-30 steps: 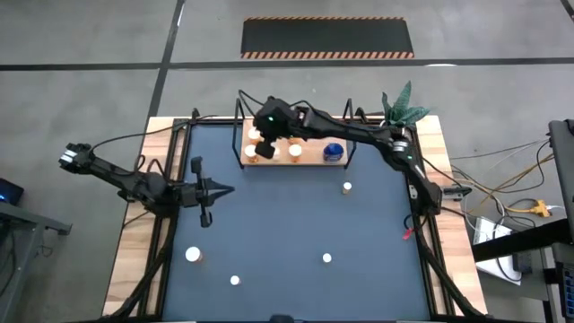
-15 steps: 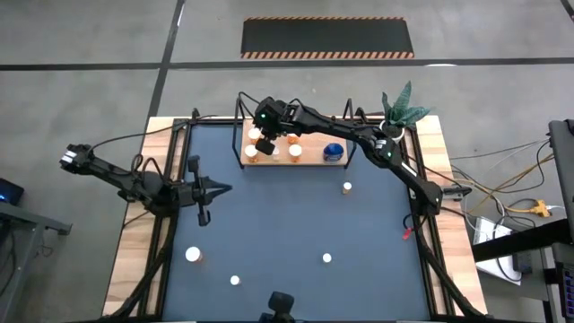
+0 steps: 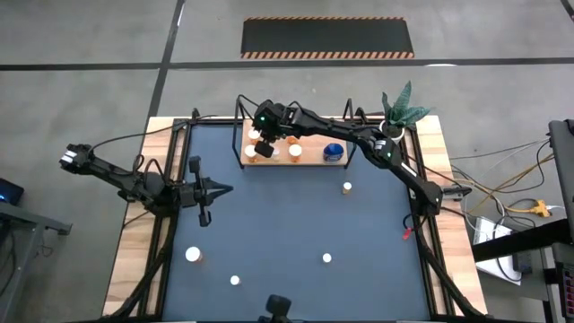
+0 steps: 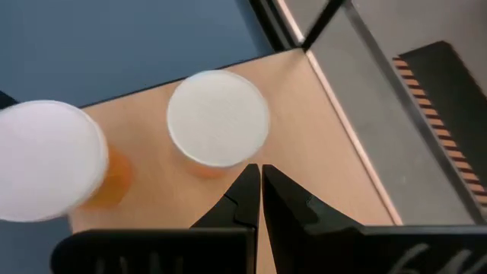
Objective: Pick and place medicine bottles onto shelf by color
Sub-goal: Put the orange pill bottle on the shelf, then put the small orange pill bottle on the shelf
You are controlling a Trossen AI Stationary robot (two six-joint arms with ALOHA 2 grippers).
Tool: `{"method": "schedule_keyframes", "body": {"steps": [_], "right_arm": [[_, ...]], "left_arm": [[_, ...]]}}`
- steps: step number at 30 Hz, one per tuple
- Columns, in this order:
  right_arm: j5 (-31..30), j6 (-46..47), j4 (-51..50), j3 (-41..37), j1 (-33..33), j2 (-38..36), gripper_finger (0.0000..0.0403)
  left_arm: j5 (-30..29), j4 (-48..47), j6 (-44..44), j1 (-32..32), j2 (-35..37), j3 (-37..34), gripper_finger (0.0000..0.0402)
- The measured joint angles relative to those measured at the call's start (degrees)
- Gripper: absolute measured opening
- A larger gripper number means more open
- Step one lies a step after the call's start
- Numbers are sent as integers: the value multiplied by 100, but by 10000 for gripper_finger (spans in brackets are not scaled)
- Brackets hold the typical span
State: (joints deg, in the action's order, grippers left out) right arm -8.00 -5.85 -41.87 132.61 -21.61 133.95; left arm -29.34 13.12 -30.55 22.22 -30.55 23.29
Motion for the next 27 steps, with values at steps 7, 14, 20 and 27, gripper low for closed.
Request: {"method": "schedule_keyframes", "body": {"steps": [7,14,20,27], "right_arm": [[395,84,365,-226,11,0,9],[392,128,338,-226,11,-1,9],[346,19,-15,-46,27,-73,9],[344,-239,-622,-67,460,-801,9]], "left_arm": [[0,2,4,0,4,0,0],[0,2,7,0,2,2,0],[0,3,7,0,2,2,0],[0,43,9,0,-7,4,0]]}}
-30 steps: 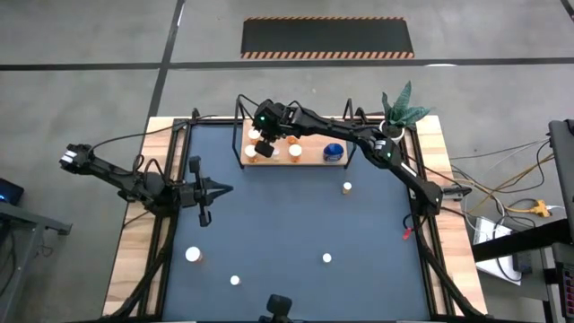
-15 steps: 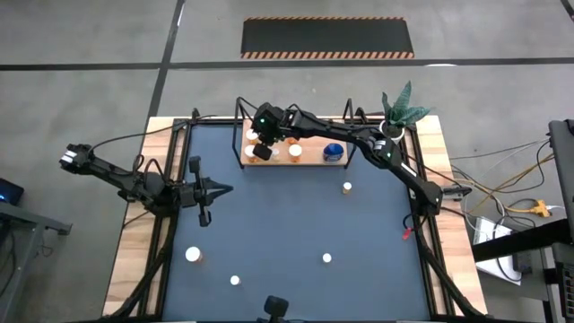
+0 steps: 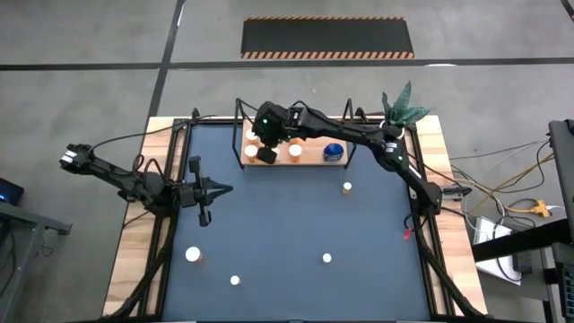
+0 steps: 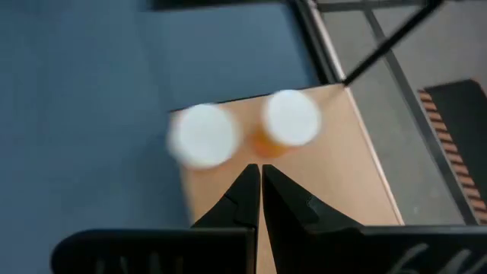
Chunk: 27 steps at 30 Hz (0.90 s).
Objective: Pick and place medicine bottles onto shelf by color
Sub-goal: Put the small orange pill bottle on the shelf
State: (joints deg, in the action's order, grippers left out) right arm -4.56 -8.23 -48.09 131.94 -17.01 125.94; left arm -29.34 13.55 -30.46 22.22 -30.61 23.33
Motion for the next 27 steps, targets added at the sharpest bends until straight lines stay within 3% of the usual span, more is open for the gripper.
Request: {"method": "schedule_keyframes", "body": {"steps": [7,14,27], "right_arm": [[1,11,-896,-375,861,-1040,9],[8,646,-982,-1811,1891,-2298,9],[-26,1788,563,-4953,3705,-4147,9]], "left_arm": [[2,342,4,-1,-159,9,0],[11,1007,-16,-1,-502,9,0],[28,2229,125,0,-1168,15,0]]}}
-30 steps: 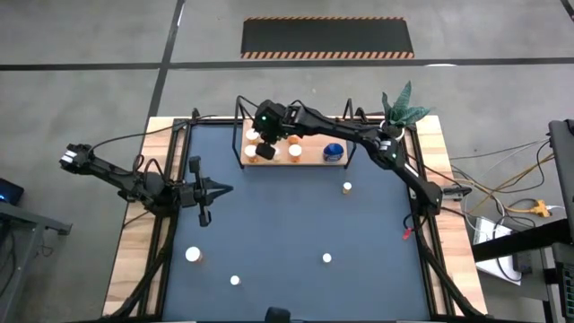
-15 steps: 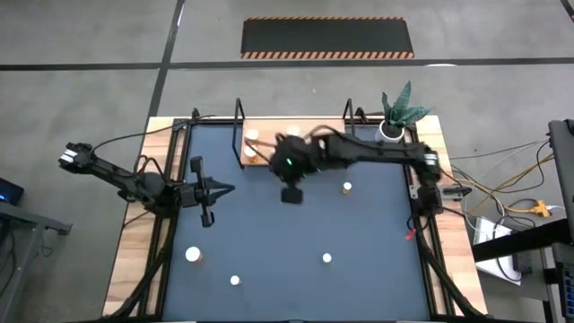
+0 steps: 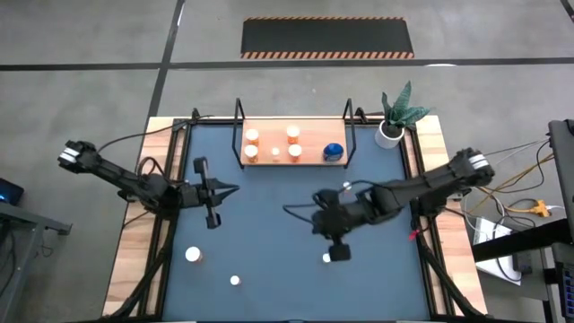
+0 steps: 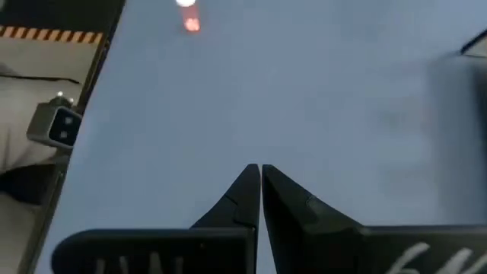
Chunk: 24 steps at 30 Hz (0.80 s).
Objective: Pick and place medicine bottles onto shelf by color
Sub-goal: Put the small orange pill bottle on the shelf
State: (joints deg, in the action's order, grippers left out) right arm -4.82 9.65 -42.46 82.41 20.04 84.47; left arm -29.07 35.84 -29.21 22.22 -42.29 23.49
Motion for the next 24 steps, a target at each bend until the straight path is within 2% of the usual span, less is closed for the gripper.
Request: {"method": "schedule_keyframes", "body": {"steps": [3,6,9,12,15,19,21,24], "right_arm": [[-640,656,129,-454,218,-199,9],[-1505,1919,-140,-717,206,-349,9],[-1627,2663,-594,-831,52,-457,13],[-1621,2881,-1165,-887,-96,-464,36],[-1631,2523,-1374,-1032,-269,-466,76],[-1772,988,-1299,-1525,-321,-466,139],[-1793,461,-891,-1925,-312,-549,166],[-1815,175,-10,-2625,-389,-826,194]], "left_arm": [[17,254,269,0,-221,-2,0],[27,442,516,2,-421,-2,0],[27,473,638,2,-574,-5,0],[31,752,638,2,-704,-7,0],[33,938,634,2,-757,-7,0],[33,930,619,2,-722,-7,0],[33,929,619,2,-672,-7,0],[33,905,623,2,-650,-7,0]]}}
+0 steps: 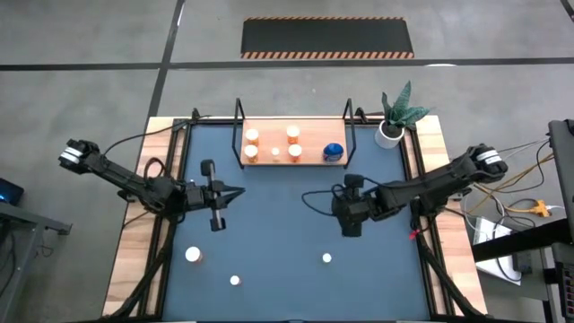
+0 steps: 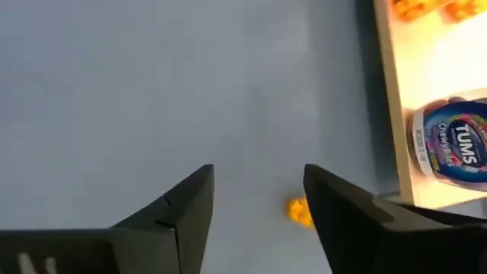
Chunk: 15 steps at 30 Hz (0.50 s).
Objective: Pick and place medicine bottles onto shelf by color
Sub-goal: Put the small orange pill bottle on the shelf
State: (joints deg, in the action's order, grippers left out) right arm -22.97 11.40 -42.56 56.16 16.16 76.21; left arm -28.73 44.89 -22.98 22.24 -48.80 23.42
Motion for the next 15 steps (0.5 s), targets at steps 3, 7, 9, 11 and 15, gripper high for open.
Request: {"method": "schedule_keyframes", "body": {"steps": [3,7,9,11,15], "right_arm": [[-168,-7,862,-695,-35,-409,202],[-746,85,1888,-1618,-32,-1015,203],[-1097,237,2272,-2027,-41,-1268,203],[-1389,423,2586,-2382,-46,-1511,203],[-1892,902,2844,-2855,-168,-1831,203]], "left_arm": [[0,-38,0,0,-5,-2,0],[0,-40,2,0,-24,-3,0],[0,-38,2,0,-24,-4,0],[0,-40,2,0,-20,-4,0],[0,-42,-24,0,-22,-4,0]]}}
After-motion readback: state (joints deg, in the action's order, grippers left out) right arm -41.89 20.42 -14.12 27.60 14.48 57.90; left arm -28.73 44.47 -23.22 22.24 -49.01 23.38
